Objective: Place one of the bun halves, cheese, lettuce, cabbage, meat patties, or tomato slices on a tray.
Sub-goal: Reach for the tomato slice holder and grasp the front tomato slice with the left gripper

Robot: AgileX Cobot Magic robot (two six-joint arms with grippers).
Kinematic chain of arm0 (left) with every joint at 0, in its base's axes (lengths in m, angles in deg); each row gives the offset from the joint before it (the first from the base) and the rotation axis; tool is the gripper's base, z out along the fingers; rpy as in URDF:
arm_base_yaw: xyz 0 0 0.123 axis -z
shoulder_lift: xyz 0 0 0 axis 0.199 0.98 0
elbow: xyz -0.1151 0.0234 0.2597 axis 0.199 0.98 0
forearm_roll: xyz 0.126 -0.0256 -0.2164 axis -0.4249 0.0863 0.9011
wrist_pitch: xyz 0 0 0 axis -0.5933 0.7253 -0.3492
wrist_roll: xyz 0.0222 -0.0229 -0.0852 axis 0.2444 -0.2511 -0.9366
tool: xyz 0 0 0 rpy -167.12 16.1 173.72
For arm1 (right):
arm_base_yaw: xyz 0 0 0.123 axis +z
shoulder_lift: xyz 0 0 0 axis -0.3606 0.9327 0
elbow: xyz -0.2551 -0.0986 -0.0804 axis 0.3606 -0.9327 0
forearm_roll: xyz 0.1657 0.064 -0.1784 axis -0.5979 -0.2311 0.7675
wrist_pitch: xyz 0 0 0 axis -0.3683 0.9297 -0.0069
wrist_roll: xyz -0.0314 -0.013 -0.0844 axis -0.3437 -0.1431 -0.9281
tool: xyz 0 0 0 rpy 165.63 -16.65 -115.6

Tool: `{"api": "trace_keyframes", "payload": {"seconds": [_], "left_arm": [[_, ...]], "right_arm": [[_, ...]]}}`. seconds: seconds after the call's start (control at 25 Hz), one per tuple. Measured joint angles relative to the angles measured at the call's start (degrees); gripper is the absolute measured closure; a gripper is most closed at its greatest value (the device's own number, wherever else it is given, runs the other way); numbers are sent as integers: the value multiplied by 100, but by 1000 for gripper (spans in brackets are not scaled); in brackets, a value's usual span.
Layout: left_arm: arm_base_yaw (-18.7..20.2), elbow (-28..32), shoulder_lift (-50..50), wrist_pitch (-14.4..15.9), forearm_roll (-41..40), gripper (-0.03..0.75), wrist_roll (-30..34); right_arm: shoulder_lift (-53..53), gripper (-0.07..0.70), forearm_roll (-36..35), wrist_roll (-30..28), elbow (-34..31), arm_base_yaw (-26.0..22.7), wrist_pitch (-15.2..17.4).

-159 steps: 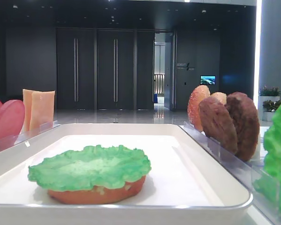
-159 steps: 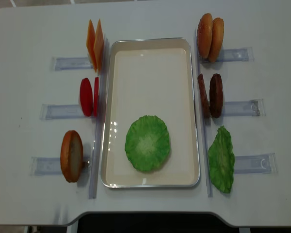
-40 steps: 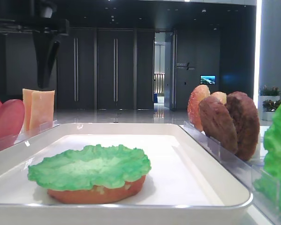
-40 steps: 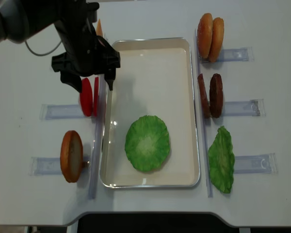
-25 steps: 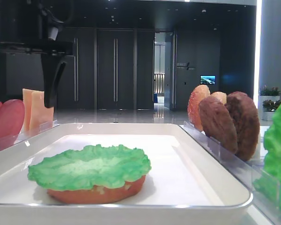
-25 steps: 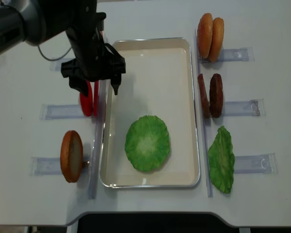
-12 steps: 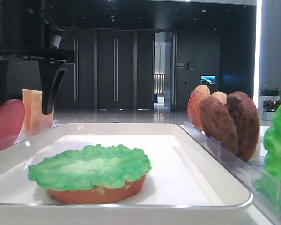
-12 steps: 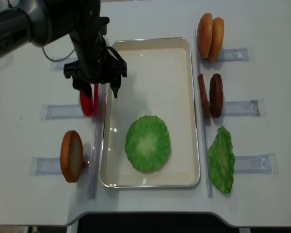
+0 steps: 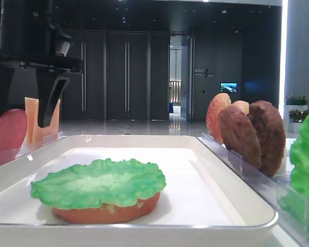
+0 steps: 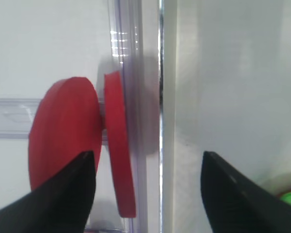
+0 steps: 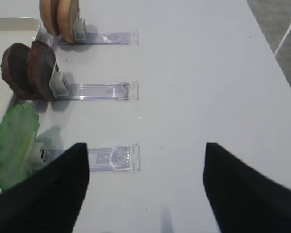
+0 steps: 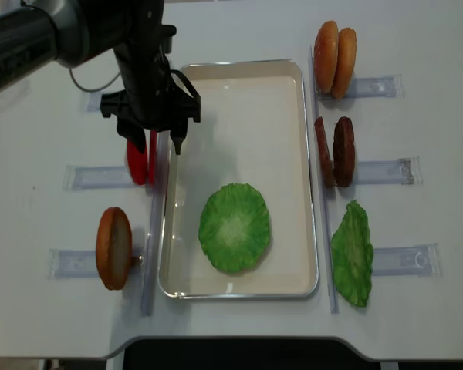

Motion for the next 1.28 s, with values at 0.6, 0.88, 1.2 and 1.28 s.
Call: {"api": "trace_keyframes", "payload": {"seconds": [0.6, 0.88, 1.2, 1.28], "left_arm": [[0, -7, 37, 489, -166, 610, 175], [0, -7, 37, 558, -267, 652, 330], [0, -7, 37, 560, -169, 652, 421], [0, -8, 37, 560, -102, 652, 421]], "right_arm": [[0, 155, 0, 0, 0, 0, 0], [0, 155, 0, 0, 0, 0, 0], [0, 155, 0, 0, 0, 0, 0], [0, 155, 0, 0, 0, 0, 0]]}}
